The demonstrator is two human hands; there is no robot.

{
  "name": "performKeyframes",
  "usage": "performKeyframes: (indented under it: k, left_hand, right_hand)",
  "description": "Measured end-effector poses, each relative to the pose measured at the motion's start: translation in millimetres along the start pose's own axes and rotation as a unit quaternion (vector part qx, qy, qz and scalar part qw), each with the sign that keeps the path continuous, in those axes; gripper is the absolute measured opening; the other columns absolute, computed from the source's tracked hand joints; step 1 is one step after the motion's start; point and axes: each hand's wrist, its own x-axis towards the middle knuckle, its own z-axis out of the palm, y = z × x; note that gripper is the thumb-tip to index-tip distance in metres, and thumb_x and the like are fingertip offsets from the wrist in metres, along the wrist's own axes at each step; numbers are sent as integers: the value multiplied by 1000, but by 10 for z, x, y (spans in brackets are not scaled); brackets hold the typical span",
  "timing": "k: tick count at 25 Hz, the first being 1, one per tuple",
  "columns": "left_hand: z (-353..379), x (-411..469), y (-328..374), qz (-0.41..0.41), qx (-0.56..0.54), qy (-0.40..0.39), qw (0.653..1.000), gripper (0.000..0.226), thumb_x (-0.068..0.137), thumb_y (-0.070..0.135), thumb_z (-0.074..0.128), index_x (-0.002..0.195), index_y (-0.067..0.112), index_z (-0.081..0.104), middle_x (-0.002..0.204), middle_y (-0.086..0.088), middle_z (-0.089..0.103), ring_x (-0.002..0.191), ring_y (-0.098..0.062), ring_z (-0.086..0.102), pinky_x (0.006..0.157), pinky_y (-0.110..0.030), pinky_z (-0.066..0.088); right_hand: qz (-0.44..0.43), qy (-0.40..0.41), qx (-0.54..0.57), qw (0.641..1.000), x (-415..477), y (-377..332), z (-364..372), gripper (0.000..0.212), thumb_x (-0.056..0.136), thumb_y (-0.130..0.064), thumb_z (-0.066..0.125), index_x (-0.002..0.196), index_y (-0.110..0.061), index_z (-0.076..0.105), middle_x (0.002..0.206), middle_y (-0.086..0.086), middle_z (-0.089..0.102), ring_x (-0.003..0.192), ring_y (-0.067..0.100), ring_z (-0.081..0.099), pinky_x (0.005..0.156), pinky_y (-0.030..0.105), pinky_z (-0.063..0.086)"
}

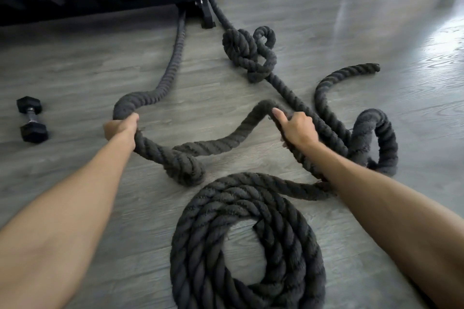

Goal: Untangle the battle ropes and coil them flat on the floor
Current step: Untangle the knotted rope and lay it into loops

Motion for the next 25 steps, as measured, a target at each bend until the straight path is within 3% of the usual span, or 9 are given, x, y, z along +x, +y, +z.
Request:
performKeyframes:
  k: [3,5,9,11,13,16,19,21,25]
  left_hand:
    - [-87,24,-42,54,75,1,996,81,74,26,81,140,9,40,142,-14,52,127,-28,54,102,-37,46]
    - [-10,-108,-131,221,244,23,944,84,75,17,78,144,14,29,145,-22,43,134,-39,43,106,-46,38]
    - [428,-530,-310,692,407,-11,596,50,77,-3,63,126,9,55,128,-20,53,122,-37,48,111,-51,31]
    - [633,-846,-467,750,427,-150,482,12,86,19,62,95,13,67,96,-9,68,98,-26,60,112,-47,32]
    - [776,-1076,-686,741,469,-248,413,21,89,32,57,81,16,68,80,-5,69,90,-22,62,116,-45,27]
    - [886,-1172,-1059,718,501,-228,426,51,75,42,68,116,12,62,123,-18,58,123,-33,49,120,-57,9]
    - [753,-1176,-1415,593,533,-167,580,98,62,52,80,141,12,38,137,-19,41,126,-36,40,107,-61,32]
    - [622,-1289,-1606,518,569,-137,623,89,65,52,80,133,10,42,125,-13,47,114,-31,45,91,-48,43]
    - [577,-1322,-1429,437,605,-177,642,70,76,48,74,125,8,45,124,-13,59,124,-31,43,100,-44,35]
  right_hand:
    - [62,-98,-15,993,176,19,108,79,90,-75,43,86,1,64,66,11,73,56,29,72,71,43,62]
    - [63,-85,-51,993,222,0,236,77,94,-72,35,90,0,63,73,12,72,58,29,71,72,42,61]
    - [72,-113,-26,991,417,6,214,79,95,-69,38,95,7,62,67,15,71,47,27,65,54,33,56]
    - [82,-159,-20,984,528,23,146,78,95,-69,40,96,6,62,63,16,69,44,27,62,50,33,53]
    - [90,-217,-32,972,565,21,108,75,94,-69,40,92,3,61,61,17,66,43,26,59,52,34,52]
    - [140,-331,-70,931,499,98,86,69,95,-71,35,83,-6,54,58,11,56,43,20,48,52,28,45]
    - [150,-395,-89,902,389,275,181,67,96,-70,33,82,-8,53,58,8,52,45,19,45,52,27,43]
    - [136,-394,-97,904,367,411,313,71,94,-72,36,83,-6,57,58,10,55,45,20,49,53,28,46]
    - [51,-303,-135,942,271,601,537,67,97,-65,37,111,-4,62,71,17,69,57,28,64,67,45,61]
